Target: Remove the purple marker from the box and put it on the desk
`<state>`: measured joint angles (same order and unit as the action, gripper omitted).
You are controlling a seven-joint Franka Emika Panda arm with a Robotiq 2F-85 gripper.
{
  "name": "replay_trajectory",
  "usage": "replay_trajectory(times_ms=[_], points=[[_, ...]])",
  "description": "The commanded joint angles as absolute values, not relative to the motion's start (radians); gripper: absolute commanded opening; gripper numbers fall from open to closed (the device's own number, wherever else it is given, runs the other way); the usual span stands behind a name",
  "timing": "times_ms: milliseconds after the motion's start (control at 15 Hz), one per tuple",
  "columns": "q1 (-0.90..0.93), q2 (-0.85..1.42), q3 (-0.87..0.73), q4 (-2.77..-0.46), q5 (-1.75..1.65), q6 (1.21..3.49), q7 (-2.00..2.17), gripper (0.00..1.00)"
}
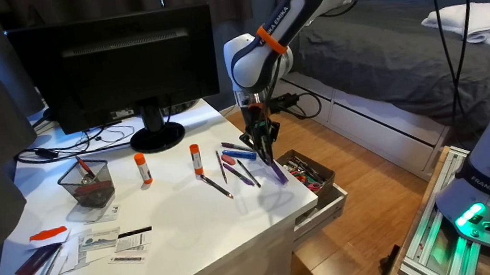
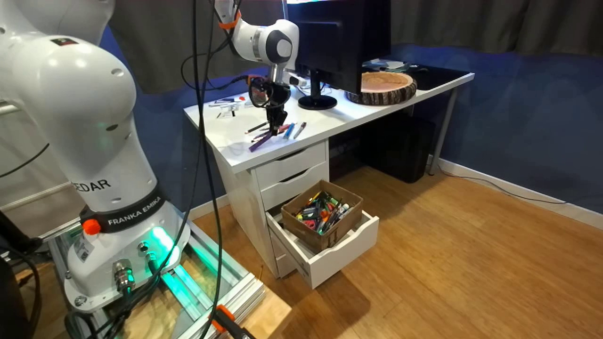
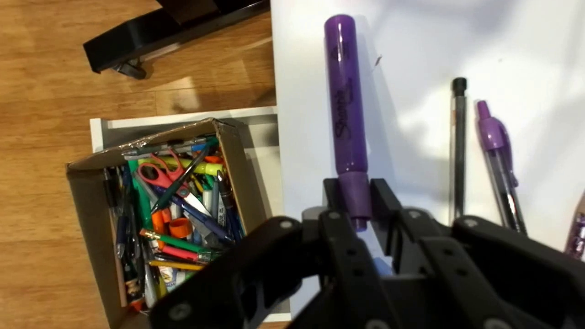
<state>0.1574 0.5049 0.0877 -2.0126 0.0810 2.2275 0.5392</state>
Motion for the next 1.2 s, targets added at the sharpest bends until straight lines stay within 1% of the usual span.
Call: replay_trajectory(times_ms=[0, 200, 267, 333, 400, 800, 867, 933, 1133], points=[[0.189, 0.549, 0.065, -1.965, 0.128, 2.236, 0.597, 0.05], [0.202, 0.569, 0.055, -1.949, 0.109, 2.265, 0.620, 0.05], [0.205, 0.574, 0.054, -1.946, 0.109, 2.281, 0.619, 0.45], [0.211, 0.578, 0.051, -1.943, 0.104, 2.288, 0.621, 0.46], [0.219, 0.581, 0.047, -1.941, 0.097, 2.306, 0.622, 0.51], [0.236, 0.540, 0.057, -1.944, 0.088, 2.396, 0.561, 0.93], [0.232, 0.517, 0.062, -1.945, 0.088, 2.389, 0.532, 0.98], [0.240, 0.500, 0.055, -1.944, 0.074, 2.379, 0.520, 1.00], [0.243, 0.429, 0.045, -1.965, 0.013, 2.325, 0.452, 1.00]])
